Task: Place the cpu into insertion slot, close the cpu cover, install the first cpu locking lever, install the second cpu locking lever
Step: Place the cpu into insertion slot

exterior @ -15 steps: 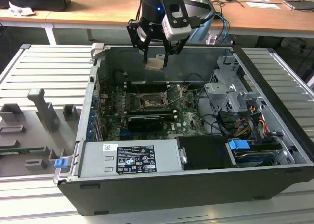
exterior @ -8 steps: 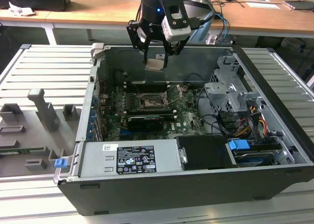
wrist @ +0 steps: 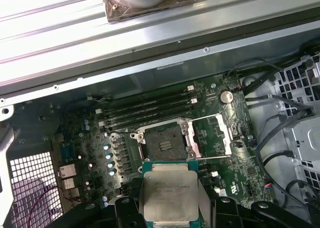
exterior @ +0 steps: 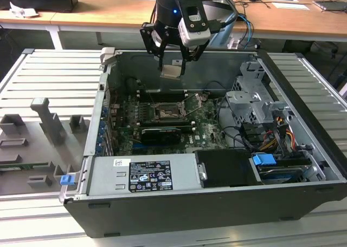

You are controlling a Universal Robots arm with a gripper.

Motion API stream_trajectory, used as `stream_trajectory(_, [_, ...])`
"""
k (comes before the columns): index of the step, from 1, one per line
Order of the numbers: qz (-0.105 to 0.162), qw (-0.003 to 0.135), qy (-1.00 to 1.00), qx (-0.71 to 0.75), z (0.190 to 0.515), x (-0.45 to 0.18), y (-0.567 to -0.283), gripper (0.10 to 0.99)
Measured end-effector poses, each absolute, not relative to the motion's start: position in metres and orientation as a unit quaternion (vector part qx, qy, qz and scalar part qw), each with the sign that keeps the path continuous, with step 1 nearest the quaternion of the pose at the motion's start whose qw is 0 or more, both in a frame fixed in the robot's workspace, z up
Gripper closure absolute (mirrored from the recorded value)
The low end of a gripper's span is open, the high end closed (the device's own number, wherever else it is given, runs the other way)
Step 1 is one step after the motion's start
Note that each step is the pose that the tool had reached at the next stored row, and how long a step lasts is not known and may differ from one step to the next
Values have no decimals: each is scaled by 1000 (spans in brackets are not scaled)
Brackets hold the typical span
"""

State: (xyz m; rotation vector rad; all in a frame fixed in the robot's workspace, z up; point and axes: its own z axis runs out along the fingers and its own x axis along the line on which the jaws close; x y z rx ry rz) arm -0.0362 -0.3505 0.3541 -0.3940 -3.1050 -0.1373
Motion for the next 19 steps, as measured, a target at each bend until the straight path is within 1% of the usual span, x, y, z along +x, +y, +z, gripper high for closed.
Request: stream_trajectory(19, [-44,4,-989,-142,353,-36,-351,557])
